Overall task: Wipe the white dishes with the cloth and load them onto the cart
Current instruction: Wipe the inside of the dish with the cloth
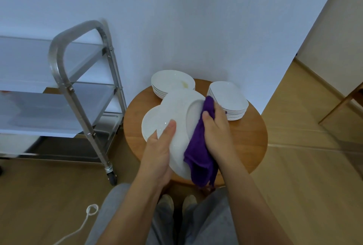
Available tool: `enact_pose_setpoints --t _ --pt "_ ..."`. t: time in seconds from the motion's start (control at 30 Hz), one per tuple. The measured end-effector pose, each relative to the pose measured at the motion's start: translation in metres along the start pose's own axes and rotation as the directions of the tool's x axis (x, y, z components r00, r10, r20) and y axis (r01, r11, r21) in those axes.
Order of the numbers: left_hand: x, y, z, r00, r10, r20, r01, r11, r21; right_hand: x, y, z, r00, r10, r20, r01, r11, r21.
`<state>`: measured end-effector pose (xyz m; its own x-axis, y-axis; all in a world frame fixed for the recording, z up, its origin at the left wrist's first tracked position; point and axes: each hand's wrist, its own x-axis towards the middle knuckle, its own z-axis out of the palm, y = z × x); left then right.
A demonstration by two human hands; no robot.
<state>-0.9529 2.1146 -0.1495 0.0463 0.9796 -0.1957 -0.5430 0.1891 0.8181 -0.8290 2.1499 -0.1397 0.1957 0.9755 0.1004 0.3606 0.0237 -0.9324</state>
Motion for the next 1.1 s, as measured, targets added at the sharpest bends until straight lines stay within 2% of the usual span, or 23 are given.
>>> enact_pose_setpoints --t 0.17,0.23,0.33,0.4,0.5,0.6,0.67,0.77,0.9,0.93,1.0,1.07,1.1 --pt "0.003 0.006 -0.005 0.999 -0.002 -0.038 0.001 1.0 -0.024 -0.014 -0.023 0.009 0.958 -0.181 0.221 0.204 0.975 -0.083" --pt "0.005 0.009 -0.006 0.999 0.014 -0.047 -0.016 0.998 -0.052 -0.028 -0.029 0.018 0.932 -0.258 0.255 0.295 0.948 -0.119" --pt "0.007 0.013 -0.005 0.997 0.067 -0.038 -0.071 0.992 -0.109 -0.052 -0.028 0.033 0.872 -0.478 0.102 0.482 0.808 -0.337" --pt "0.007 0.012 -0.006 0.996 0.068 -0.053 -0.077 0.982 -0.174 -0.061 -0.019 0.04 0.804 -0.594 0.006 0.522 0.702 -0.484" --pt "0.004 0.011 -0.007 0.999 -0.037 -0.04 0.022 0.944 -0.329 -0.063 -0.003 0.041 0.723 -0.69 -0.024 0.574 0.62 -0.535" --pt "0.003 0.015 -0.012 0.996 -0.078 0.036 0.086 0.908 -0.409 -0.06 0.017 0.032 0.69 -0.719 -0.079 0.59 0.623 -0.514" --pt "0.003 0.018 -0.017 0.996 -0.036 0.086 0.068 0.913 -0.403 -0.055 0.027 0.022 0.72 -0.683 -0.127 0.554 0.674 -0.489" --pt "0.002 0.018 -0.02 0.993 0.027 0.115 0.018 0.928 -0.372 -0.043 0.032 0.009 0.822 -0.558 -0.116 0.479 0.786 -0.391" --pt "0.003 0.018 -0.017 0.995 0.092 0.044 -0.077 0.96 -0.27 -0.027 0.021 0.007 0.962 -0.253 -0.104 0.24 0.963 -0.123" --pt "0.003 0.019 -0.015 0.993 0.12 0.02 -0.115 0.977 -0.179 -0.023 0.017 0.008 0.976 -0.185 -0.117 0.182 0.983 -0.042" --pt "-0.001 0.02 -0.009 0.983 0.182 0.005 -0.181 0.977 0.114 -0.017 0.005 0.011 0.991 -0.046 -0.123 0.063 0.988 0.144" --pt "-0.008 0.017 -0.004 0.969 0.239 0.06 -0.243 0.88 0.408 -0.013 0.0 0.012 0.991 0.072 -0.11 -0.037 0.954 0.297" --pt "-0.011 0.015 -0.002 0.953 0.27 0.136 -0.301 0.812 0.501 -0.012 -0.004 0.011 0.987 0.142 -0.08 -0.102 0.92 0.379"
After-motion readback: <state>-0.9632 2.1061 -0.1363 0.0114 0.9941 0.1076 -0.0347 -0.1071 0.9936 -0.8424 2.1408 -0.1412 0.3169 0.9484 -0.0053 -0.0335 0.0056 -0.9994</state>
